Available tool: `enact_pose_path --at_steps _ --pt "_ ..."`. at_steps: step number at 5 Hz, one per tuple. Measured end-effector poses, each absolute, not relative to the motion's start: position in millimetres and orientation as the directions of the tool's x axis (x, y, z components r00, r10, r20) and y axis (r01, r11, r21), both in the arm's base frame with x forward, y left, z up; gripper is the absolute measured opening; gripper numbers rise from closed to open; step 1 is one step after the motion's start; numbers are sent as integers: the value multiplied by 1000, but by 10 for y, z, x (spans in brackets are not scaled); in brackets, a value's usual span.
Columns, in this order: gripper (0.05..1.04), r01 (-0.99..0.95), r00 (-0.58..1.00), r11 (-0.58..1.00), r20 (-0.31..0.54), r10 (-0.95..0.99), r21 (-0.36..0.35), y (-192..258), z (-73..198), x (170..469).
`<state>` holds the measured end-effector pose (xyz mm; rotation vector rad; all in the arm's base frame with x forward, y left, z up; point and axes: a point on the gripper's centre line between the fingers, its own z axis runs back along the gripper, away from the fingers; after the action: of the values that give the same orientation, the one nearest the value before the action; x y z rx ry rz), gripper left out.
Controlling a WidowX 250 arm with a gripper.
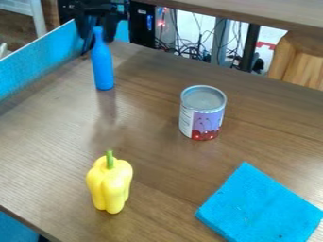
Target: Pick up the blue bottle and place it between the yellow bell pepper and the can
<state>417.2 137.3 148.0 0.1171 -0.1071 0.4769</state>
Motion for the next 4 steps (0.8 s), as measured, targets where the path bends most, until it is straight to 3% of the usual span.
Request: enact_pose_path --at_steps 1,2,3,4 --pt "409 -493 866 866 142 479 81 1425 1523 4168" --pt "336 -501 862 862 134 489 75 1475 1520 4140" --pt "336 -482 872 874 124 474 52 1414 1590 4092" --pt "336 -466 874 885 171 455 28 1335 1872 3974"
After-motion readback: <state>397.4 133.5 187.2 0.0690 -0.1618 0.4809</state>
